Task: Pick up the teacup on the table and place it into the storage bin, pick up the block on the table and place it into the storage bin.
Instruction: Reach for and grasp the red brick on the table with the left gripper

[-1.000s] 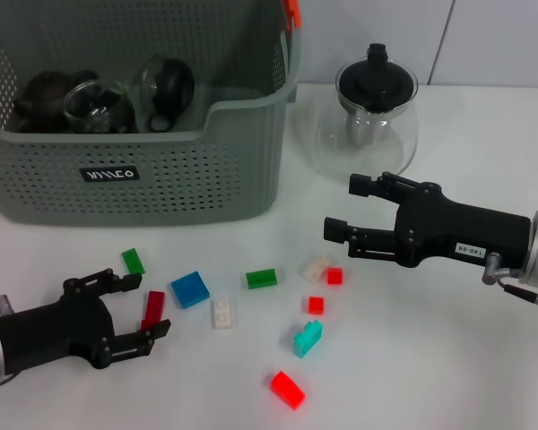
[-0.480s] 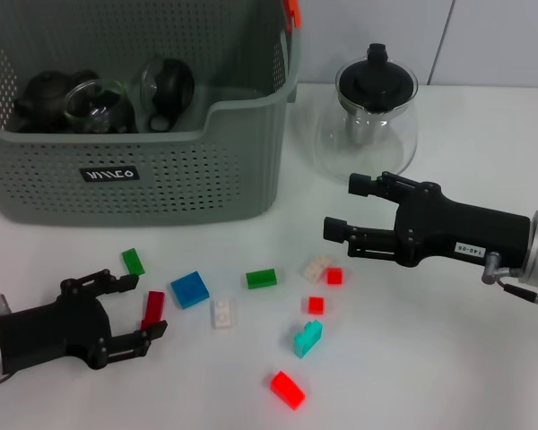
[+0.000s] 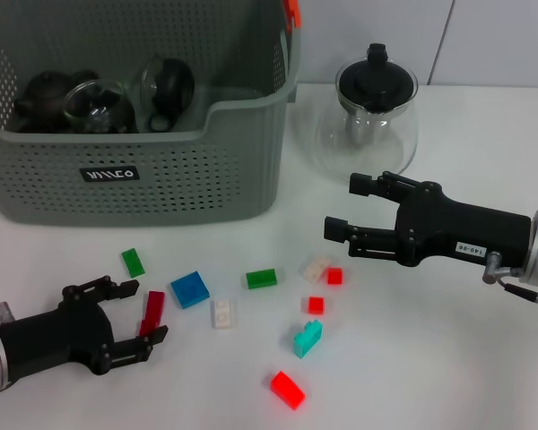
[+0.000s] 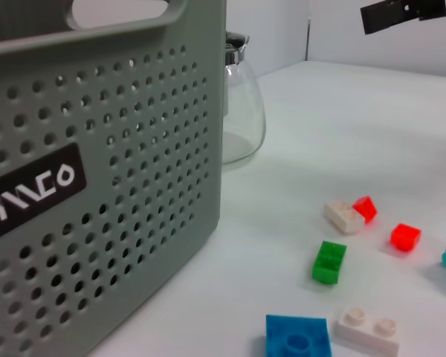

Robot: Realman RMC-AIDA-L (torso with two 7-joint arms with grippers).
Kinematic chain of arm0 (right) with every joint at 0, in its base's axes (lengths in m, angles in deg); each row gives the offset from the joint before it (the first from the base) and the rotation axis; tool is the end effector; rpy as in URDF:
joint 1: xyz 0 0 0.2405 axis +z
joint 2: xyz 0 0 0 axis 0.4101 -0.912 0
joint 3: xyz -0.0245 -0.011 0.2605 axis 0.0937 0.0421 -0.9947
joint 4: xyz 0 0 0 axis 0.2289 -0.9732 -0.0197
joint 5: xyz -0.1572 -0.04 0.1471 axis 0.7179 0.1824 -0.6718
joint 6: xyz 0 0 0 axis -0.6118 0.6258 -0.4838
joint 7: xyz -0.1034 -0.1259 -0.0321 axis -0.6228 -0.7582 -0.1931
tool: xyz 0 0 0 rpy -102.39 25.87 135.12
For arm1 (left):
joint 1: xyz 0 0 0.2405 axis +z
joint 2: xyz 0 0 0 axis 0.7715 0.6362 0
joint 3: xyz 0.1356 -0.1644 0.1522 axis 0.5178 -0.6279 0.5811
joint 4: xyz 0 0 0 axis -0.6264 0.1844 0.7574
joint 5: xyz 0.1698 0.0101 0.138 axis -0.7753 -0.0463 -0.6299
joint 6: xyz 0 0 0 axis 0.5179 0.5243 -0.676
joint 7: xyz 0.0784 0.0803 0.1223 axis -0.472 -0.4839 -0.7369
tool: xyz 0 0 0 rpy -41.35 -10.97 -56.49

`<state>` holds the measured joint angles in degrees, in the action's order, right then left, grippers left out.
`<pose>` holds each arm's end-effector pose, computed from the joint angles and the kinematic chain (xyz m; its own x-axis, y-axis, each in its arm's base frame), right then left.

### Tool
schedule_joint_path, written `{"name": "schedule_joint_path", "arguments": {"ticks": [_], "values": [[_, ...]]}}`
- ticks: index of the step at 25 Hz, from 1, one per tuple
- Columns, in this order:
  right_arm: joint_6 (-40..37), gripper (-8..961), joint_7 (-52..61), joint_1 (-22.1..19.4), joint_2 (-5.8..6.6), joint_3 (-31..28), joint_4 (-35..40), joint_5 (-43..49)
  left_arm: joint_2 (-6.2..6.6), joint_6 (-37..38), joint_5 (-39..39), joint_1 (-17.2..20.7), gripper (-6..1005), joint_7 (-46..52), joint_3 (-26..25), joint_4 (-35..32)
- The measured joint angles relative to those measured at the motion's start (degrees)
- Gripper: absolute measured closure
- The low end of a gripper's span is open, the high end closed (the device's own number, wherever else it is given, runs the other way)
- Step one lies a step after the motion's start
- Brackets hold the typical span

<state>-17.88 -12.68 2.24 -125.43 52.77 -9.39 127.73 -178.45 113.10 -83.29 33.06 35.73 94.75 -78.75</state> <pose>0.2335 0.3404 -0.0596 0.6974 -0.3040 -0.6490 -0.4687 -0.8785 -0.0922 -0.3629 0.2706 -0.0459 0.8944 0.2694 0.3570 0.4124 -0.8056 -0.4254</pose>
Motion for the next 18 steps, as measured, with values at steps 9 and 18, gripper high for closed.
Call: {"name": "schedule_joint_path", "arguments": {"ticks": [9, 18], "values": [[0.0, 11, 0.0, -0.3, 0.00, 0.0, 0.0, 0.0, -0.04, -3.1, 0.4, 0.1, 239, -0.1, -0.2, 0.0], [0.0, 11, 0.0, -0.3, 0.00, 0.0, 0.0, 0.0, 0.02, -2.9, 0.6, 0.2, 255, 0.0, -1.9, -0.4]]}}
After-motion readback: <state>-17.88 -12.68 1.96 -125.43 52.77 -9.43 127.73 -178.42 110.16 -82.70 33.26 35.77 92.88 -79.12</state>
